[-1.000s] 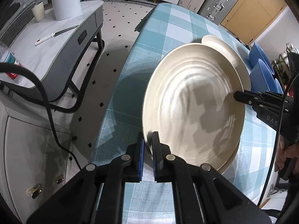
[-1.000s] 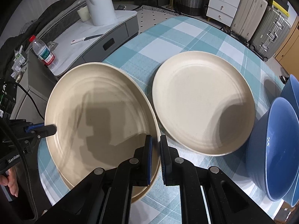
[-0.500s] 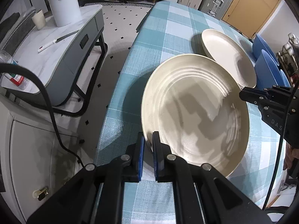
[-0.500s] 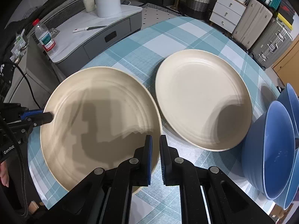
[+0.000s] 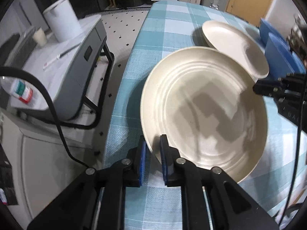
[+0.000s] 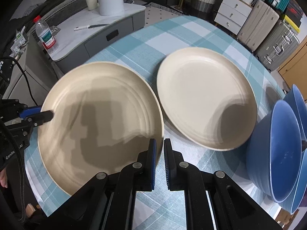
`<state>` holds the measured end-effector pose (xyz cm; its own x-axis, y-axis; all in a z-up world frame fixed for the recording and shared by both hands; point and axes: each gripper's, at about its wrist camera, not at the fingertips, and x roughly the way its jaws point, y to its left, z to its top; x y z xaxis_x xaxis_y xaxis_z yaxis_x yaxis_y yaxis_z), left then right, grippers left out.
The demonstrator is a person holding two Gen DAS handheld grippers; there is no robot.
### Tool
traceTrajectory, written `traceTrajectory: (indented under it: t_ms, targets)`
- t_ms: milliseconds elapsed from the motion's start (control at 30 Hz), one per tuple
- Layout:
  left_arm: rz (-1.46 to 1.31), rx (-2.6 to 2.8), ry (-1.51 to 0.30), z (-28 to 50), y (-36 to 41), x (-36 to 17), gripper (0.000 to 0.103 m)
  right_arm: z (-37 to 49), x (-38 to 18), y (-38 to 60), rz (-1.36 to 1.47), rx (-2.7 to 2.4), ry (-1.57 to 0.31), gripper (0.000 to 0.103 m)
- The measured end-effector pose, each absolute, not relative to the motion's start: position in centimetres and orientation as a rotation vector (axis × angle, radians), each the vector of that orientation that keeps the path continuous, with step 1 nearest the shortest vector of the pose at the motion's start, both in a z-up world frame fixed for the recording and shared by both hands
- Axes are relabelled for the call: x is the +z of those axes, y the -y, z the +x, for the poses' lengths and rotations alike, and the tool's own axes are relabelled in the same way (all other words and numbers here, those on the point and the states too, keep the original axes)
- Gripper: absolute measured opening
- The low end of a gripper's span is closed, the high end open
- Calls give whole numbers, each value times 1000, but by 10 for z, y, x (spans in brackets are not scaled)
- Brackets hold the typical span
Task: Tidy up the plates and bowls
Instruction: 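Lower the cream plate onto the other plate and open the left tool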
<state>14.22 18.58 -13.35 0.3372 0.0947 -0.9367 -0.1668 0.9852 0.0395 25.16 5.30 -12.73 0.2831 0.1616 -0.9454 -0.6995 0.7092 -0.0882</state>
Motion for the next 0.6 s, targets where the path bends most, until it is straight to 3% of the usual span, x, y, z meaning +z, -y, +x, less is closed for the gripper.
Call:
traceTrajectory:
  t_ms: [300, 400, 600]
  targets:
    - [5, 187, -1212, 140, -177, -136, 23, 254, -131, -44, -491, 631, -1161, 8]
    - [-9, 198, -1203, 137, -177, -134, 39, 255, -131, -41, -469, 630, -1152, 8]
    - [-34, 197, -1087, 124, -174, -117, 41, 253, -121, -34, -404, 633, -1106, 9]
